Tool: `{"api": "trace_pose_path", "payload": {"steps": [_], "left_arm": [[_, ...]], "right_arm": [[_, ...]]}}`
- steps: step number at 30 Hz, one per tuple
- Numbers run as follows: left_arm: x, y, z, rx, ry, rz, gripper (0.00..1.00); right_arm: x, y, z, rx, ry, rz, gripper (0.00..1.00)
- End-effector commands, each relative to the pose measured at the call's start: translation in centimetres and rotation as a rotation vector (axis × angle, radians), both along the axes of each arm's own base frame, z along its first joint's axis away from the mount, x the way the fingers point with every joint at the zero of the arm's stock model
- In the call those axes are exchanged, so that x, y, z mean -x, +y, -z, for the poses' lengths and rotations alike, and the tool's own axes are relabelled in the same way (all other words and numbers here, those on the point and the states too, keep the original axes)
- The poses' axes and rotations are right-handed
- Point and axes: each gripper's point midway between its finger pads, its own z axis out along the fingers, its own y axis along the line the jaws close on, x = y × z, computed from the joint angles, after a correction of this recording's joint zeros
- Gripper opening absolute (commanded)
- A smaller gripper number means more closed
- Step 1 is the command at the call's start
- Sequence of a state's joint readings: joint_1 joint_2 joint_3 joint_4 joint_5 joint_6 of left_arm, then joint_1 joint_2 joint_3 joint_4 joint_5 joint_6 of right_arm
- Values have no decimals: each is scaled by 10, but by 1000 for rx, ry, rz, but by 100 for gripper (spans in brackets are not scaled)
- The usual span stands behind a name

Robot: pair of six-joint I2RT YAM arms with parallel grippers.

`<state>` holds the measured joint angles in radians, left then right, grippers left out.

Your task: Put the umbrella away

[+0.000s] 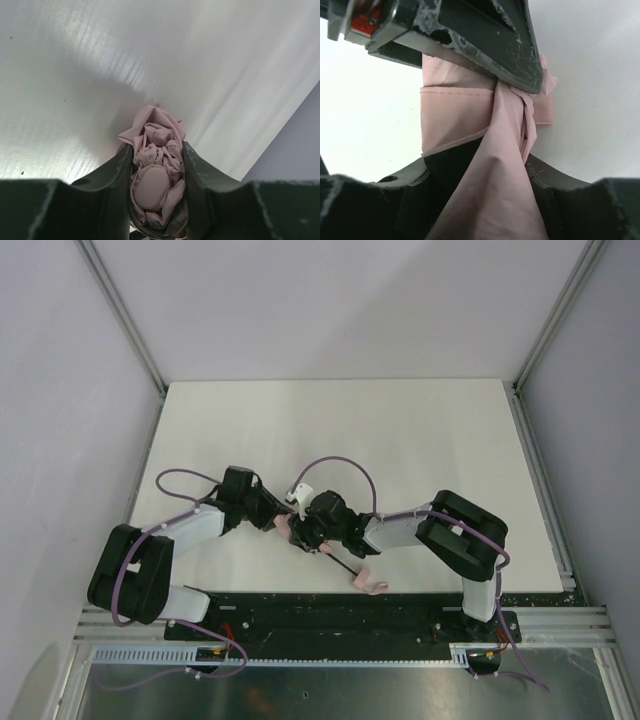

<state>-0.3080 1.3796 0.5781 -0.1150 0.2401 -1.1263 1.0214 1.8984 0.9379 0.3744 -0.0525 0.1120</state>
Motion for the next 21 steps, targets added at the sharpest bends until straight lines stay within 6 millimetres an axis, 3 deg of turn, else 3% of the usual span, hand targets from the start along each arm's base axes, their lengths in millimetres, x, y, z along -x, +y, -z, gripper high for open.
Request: {"api": "trace_pose_path", "payload": {"steps": [1,6,12,16,21], "left_arm": [[-1,4,-14,21,-25,-1,0],[4,3,-11,24,-15,12,0],[5,-3,-26,43,-67,50,0],[1,-10,-52,78,-151,94,2],[-5,-17,-89,120,-263,132,13]], "right_arm": [[-1,-74,63,264,62,113,33],[-7,-64,45,227,-12,81,3],[-6,-54,4,113,-100,-15,0],[-9,-55,-31,42,-149,-63,0],[-12,-62,-55,11,-178,-90,0]]}}
